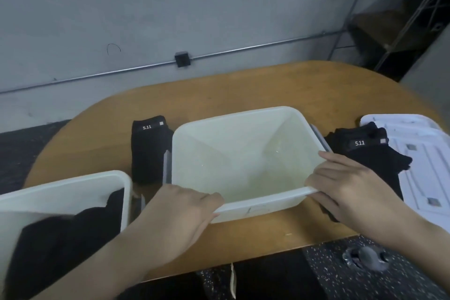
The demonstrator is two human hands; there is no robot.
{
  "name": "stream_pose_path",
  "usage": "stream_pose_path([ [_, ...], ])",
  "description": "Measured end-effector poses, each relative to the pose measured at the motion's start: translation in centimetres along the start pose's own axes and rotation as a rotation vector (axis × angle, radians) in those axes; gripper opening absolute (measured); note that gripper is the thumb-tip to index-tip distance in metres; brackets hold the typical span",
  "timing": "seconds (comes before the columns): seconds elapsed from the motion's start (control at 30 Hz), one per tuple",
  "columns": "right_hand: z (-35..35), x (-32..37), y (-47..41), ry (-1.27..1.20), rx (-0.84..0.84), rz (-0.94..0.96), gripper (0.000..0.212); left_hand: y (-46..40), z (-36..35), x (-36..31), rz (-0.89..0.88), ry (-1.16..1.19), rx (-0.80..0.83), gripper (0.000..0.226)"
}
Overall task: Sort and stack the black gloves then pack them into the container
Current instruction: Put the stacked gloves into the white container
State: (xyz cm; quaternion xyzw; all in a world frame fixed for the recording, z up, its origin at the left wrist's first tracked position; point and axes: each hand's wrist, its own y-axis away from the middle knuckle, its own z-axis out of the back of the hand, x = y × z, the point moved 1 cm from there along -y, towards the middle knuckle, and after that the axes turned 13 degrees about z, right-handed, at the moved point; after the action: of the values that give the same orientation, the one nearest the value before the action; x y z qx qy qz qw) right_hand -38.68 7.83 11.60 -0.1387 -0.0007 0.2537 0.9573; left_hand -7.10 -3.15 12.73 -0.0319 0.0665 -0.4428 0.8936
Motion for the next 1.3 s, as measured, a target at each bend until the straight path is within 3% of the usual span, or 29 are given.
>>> stream_pose_path([
  [0.2,-0.5,-0.5,1.5,0.028,0.077,-0.022,0.023,-0.6,-0.9,-1.1,-0.013,0.029,0.067,0.026],
  [0.43,-0.3,-0.3,1.3,-0.037,0.041,0.012,0.010,-0.2,-1.0,-0.8,0.033,0.151,0.155,0.020],
  [0.47,-0.1,-0.3,1.2,-0.066,0.039,0.004,0.009,-0.2,-0.7,-0.6,0.063,0.200,0.167,0.017],
  [0.57,1.0,-0.1,0.6,-0.175,0.073,-0.046,0.035,0.0,0.5,0.0,0.145,0.359,0.148,0.027],
  [0.7,2.9,0.5,-1.5,-0.326,0.078,-0.063,0.058,-0.6,3.1,2.2,0.211,0.359,0.044,0.037],
  [0.83,3.3,0.4,-5.7,-0.410,0.083,-0.127,0.062,-1.8,5.5,6.5,0.409,0.365,-0.033,0.018],
  [0.93,2.4,0.5,-10.1,-0.432,0.059,-0.081,0.059,-2.4,6.2,10.6,0.585,0.333,-0.034,0.017],
  [1.1,0.3,-0.3,-18.9,-0.553,0.022,-0.116,0.063,-3.5,5.0,18.9,0.815,0.211,0.179,0.034],
  [1.3,-2.9,-0.5,-27.1,-0.448,0.145,-0.140,0.057,-5.8,2.8,23.6,0.767,0.150,0.471,0.083],
])
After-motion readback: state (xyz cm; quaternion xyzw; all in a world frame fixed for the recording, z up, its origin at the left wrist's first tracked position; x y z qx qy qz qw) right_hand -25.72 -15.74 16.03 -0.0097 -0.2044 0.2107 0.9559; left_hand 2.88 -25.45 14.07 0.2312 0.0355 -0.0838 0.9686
